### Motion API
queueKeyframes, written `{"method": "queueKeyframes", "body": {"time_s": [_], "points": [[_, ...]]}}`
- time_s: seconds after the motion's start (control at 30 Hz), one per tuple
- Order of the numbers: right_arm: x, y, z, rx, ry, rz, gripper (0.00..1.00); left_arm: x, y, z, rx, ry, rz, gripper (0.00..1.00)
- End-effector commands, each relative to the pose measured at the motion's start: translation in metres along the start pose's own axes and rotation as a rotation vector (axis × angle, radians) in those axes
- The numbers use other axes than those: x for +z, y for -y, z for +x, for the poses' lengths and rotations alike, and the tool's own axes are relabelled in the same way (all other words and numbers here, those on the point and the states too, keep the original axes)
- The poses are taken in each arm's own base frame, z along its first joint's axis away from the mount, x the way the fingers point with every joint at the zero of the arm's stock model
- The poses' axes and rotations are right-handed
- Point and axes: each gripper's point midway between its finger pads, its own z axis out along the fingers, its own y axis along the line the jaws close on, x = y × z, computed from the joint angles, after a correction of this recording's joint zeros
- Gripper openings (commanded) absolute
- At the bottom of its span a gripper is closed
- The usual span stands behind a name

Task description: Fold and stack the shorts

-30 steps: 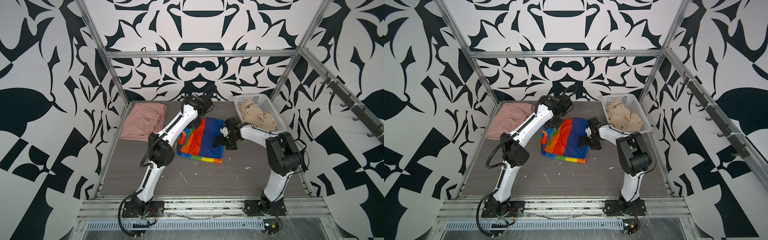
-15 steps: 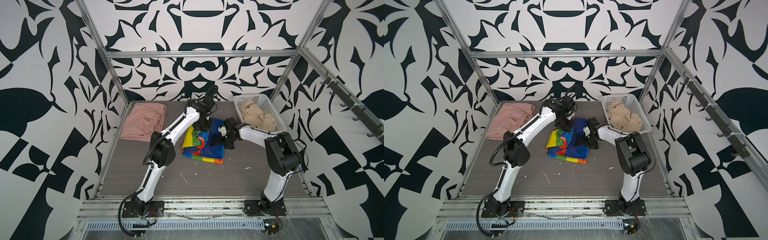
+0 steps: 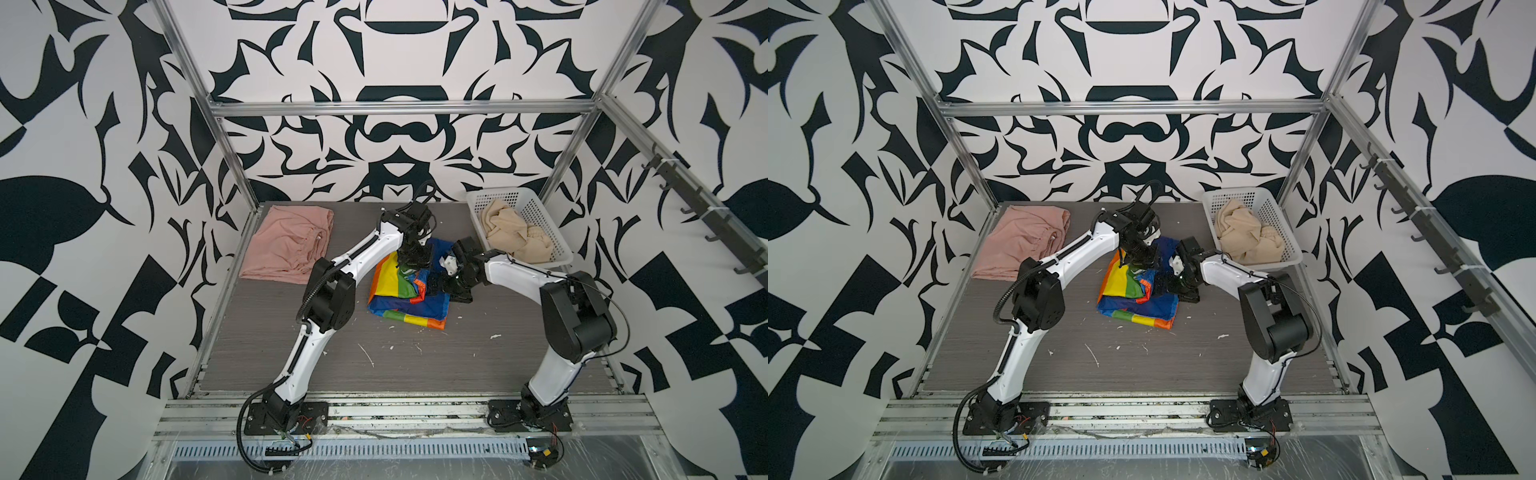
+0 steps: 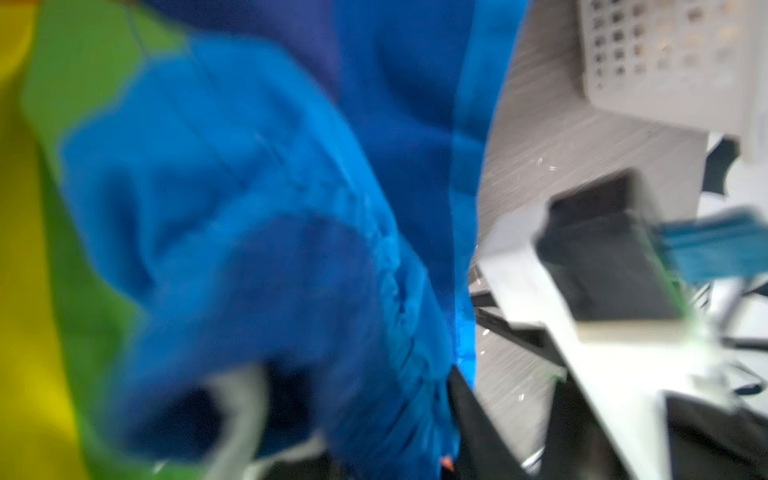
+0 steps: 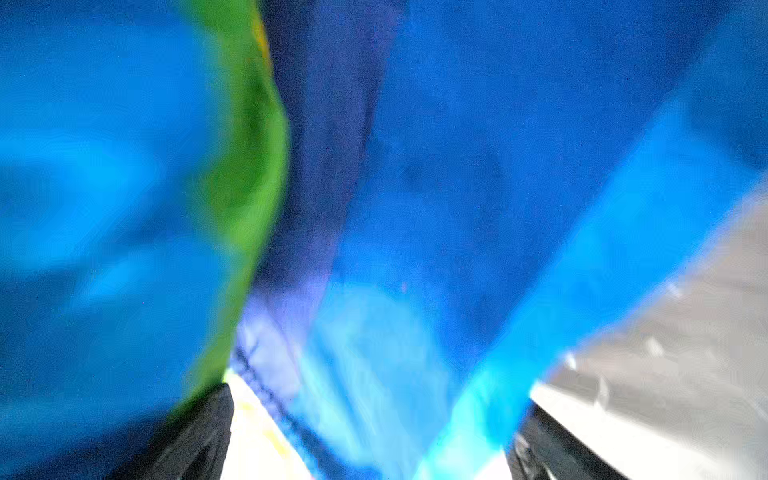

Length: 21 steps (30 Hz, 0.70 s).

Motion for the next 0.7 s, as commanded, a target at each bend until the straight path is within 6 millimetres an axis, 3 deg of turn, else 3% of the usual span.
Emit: {"method": "queueKeyframes", "body": {"time_s": [0.0,0.1,0.17,0.27,0.37,0.43,0.57,0.67], "points": [[-0.044,-0.009,-0.006,-0.024,0.072,-0.005,1.0,-0.079,0.035,-0.03,0.086,0.211,0.084,0.99],[-0.071,-0.008,-0.015,-0.023,0.129,0.007,1.0,-0.128,0.03,-0.034,0.083,0.326,0.095,0.99],[-0.088,-0.012,-0.023,-0.027,0.172,0.006,1.0,-0.153,0.013,-0.032,0.037,0.402,0.099,0.99],[-0.105,-0.024,-0.038,-0.031,0.225,-0.007,1.0,-0.168,-0.019,-0.023,-0.088,0.497,0.189,0.99],[-0.105,-0.043,-0.053,-0.02,0.243,-0.066,1.0,-0.155,-0.042,-0.008,-0.225,0.5,0.309,0.99],[-0.096,-0.062,-0.059,-0.025,0.232,-0.12,1.0,-0.137,-0.047,0.0,-0.28,0.483,0.359,0.99],[-0.058,-0.103,-0.062,-0.07,0.161,-0.174,1.0,-0.087,-0.054,0.018,-0.414,0.378,0.456,0.99],[-0.027,-0.112,-0.067,-0.052,0.115,-0.234,1.0,-0.057,-0.06,0.028,-0.476,0.344,0.508,0.99]]}}
